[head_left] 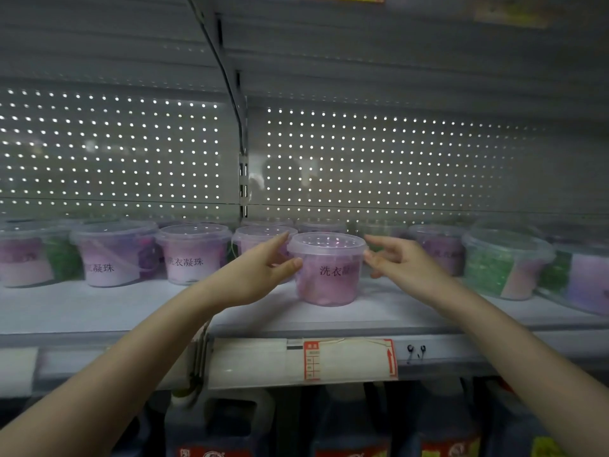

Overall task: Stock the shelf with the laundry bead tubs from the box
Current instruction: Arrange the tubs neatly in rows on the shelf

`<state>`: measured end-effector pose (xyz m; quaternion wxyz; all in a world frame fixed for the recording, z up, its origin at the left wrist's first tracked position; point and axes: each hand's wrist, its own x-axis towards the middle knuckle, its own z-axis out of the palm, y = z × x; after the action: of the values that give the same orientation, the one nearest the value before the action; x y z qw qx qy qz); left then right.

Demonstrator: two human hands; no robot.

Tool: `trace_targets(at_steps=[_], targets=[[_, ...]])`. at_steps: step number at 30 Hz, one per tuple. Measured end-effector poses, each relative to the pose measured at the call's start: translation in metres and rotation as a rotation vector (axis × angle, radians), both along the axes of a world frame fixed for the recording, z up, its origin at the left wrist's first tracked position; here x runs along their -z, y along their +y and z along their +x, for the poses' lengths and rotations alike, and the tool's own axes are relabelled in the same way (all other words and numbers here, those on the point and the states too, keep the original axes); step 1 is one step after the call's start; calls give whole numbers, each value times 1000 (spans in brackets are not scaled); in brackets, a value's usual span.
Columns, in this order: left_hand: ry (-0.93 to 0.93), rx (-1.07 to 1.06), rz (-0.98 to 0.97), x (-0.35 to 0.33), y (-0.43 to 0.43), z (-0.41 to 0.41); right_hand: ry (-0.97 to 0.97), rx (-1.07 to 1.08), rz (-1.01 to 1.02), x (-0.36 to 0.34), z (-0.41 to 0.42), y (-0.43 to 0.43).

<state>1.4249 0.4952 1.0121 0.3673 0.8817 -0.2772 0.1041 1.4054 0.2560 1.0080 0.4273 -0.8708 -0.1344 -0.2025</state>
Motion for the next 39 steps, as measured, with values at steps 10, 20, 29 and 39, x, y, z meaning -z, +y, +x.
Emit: trace_targets(at_steps=[10, 20, 29, 39], targets=[[-54, -8, 44, -5, 12, -6, -139, 21, -111, -2, -5, 9], [-62, -21, -14, -4, 23, 0, -179, 59, -131, -12, -3, 16], [-265, -141, 234, -6, 21, 8, -186, 193, -254, -8, 14, 10], [-329, -206, 604, -6, 16, 10, -91, 288, -422, -23, 57, 13]])
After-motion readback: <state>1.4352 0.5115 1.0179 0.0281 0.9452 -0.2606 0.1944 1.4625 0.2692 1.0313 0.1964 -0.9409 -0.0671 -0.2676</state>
